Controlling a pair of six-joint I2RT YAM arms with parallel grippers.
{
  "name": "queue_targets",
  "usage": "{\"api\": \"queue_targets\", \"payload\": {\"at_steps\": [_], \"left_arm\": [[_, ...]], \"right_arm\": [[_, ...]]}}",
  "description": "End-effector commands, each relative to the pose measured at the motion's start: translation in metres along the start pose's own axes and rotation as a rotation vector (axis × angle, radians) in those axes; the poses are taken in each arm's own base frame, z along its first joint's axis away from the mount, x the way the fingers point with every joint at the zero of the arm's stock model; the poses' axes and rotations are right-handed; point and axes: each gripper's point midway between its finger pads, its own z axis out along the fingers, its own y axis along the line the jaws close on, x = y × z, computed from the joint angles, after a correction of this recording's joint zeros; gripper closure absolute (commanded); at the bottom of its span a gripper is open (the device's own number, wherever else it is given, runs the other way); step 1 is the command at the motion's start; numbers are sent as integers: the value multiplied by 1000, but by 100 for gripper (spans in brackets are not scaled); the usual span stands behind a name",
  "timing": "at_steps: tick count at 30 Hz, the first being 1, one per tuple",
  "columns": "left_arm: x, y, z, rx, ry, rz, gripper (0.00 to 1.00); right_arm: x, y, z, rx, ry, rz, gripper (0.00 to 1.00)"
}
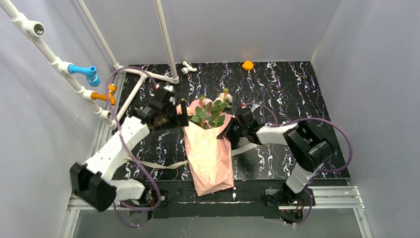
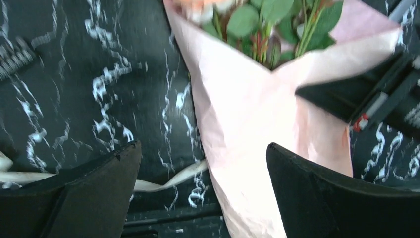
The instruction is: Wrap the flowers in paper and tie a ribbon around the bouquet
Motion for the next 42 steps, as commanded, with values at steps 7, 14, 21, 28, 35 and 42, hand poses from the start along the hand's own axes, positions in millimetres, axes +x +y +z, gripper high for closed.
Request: {"api": "queue_targets", "payload": {"at_steps": [7,14,21,28,35,42], "left_arm": [[108,-21,31,252,165,-186,16],[145,-22,77,194,209,-206,32],[145,-37,102,186,227,-152,55],[138,-35,105,151,219,-125,71],[130,-36,94,161,186,-118,51],[92,-33,53,123,86,1,32]], "right_arm": [[14,15,13,-20,-20,-11,99],[15,-11,13,43,-46,-41,99],[-19,-24,-5,29,-101,-87,99],[-46,-2,-45,94,-162,-224,33],[-87,-44,-108,351,-302,-170,2],[-114,-138,-173,730,-474,65,7]]}}
